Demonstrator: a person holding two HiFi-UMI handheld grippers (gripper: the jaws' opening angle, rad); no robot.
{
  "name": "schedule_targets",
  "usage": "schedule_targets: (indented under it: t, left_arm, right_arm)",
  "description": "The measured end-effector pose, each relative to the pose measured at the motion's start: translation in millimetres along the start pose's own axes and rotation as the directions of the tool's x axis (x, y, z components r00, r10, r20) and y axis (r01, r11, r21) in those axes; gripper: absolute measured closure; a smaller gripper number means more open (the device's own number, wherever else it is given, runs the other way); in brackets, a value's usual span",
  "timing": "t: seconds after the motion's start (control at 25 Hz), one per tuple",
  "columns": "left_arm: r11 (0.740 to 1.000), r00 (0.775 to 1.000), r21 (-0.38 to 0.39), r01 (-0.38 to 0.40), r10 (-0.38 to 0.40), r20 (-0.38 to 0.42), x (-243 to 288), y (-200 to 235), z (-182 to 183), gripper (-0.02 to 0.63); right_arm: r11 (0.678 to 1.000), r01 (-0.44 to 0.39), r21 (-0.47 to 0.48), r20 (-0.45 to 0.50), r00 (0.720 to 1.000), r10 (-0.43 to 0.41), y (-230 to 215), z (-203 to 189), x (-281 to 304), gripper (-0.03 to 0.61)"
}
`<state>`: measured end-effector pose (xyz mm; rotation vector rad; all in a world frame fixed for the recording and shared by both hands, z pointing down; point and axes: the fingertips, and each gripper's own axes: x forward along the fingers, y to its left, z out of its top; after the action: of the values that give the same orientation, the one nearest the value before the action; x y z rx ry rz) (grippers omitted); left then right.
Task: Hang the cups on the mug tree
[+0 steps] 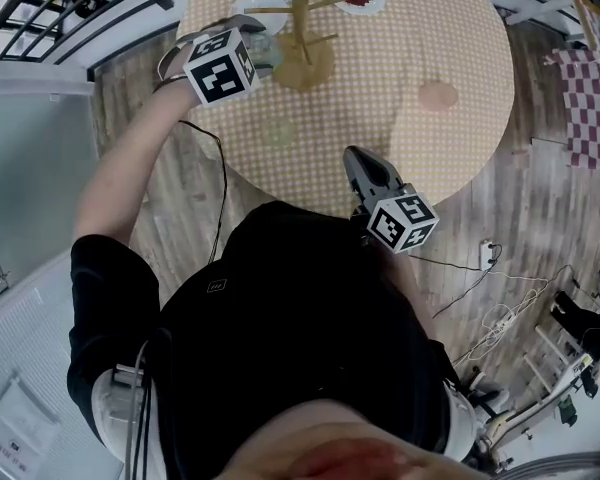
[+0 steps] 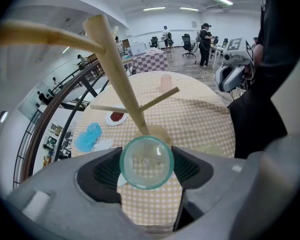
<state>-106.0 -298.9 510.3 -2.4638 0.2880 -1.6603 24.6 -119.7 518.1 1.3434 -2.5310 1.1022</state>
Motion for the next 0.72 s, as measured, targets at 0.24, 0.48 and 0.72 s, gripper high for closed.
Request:
schedule_targets:
  t: [0.24,0.48,0.72]
  left_arm:
    - [0.999,0.999,0.023,0.027,-0.027,-0.033,13.3,1.8,-6.1,0.302]
    - [0.997,0.996,0.063,0.032,-0.027,-0.08,22.5,4.6,-17.1,0.302]
    - [0.988,0.989,0.152,0.018,0.005,-0.149,36.2,6.1,-28.2,0.304]
  right_arm:
    - [1.0,-0.003,0.018,-0.008,1.0,0.004,-12.5,5.4,11.3,0.56]
    - [1.0,-0.015,0.021,-0.023,1.0,0.016,-13.2,6.8,19.9,0.56]
    - [0.999,-0.008,0.032,-0.033,0.999,0.009,-14.0,1.9,20.0,0.56]
